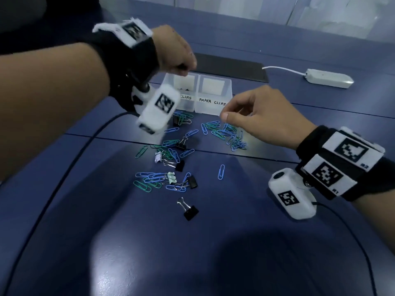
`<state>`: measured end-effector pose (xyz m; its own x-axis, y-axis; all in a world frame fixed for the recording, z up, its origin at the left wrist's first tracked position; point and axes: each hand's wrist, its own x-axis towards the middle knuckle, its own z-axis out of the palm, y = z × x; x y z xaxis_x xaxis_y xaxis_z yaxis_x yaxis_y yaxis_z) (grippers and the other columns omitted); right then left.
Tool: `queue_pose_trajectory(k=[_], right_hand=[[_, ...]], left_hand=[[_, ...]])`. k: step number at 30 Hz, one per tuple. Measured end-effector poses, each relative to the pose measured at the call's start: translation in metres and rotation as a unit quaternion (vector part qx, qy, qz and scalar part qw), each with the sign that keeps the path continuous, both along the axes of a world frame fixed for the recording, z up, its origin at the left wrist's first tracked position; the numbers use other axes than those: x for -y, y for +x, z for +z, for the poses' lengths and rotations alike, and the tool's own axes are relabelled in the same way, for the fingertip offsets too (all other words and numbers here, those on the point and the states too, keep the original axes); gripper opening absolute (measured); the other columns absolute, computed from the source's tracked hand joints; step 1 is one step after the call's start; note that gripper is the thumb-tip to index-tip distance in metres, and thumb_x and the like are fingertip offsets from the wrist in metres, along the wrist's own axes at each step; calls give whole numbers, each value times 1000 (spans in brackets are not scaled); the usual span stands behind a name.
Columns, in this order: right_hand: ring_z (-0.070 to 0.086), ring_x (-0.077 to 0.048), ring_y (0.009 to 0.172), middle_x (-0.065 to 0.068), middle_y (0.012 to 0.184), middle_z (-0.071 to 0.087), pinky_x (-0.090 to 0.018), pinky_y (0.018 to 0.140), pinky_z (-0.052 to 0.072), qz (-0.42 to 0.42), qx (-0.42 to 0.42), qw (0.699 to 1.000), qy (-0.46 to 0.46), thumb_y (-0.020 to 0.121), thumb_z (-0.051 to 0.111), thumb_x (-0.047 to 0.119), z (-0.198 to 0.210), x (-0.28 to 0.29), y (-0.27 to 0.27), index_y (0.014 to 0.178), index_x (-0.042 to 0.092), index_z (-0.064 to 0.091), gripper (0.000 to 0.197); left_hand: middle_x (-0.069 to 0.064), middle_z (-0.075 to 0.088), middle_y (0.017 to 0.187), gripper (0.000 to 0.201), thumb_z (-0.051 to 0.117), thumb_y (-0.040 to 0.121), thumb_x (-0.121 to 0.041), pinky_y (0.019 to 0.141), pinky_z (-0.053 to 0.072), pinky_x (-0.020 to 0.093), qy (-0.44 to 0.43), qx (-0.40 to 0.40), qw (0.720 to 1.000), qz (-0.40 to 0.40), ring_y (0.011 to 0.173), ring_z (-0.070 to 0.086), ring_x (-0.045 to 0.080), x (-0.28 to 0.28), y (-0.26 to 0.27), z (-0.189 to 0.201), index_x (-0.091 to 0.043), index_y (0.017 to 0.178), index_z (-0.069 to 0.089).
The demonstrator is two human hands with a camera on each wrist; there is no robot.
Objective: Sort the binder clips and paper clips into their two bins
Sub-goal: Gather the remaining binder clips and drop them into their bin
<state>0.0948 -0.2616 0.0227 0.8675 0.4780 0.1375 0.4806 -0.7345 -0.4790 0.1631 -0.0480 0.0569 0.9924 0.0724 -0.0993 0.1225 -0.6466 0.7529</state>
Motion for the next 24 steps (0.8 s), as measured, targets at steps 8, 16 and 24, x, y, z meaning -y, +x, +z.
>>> queue_pose_trajectory(k=[8,16,24], right_hand=[[61,-1,66,13,70,68,-3,61,41,8,-10,1000,-21,82,66,33,0,2,-5,82,23,74,13],[56,-6,68,11,74,68,-9,62,35,25,-2,997,-77,83,65,25,-4,-23,1,93,19,75,15],[51,-13,81,-4,109,69,-20,76,37,83,47,986,-133,84,65,23,-9,-80,20,114,19,68,31]], left_hand=[[-2,66,70,23,70,77,-9,69,47,26,320,11,938,-128,64,62,20,15,-5,-7,-18,98,76],[7,71,103,29,78,77,-23,71,55,31,233,27,968,-93,65,63,19,6,-9,-1,-17,105,74],[-2,66,86,12,56,93,-28,62,54,20,-256,-9,965,51,78,65,13,-43,-58,-16,-21,87,64]])
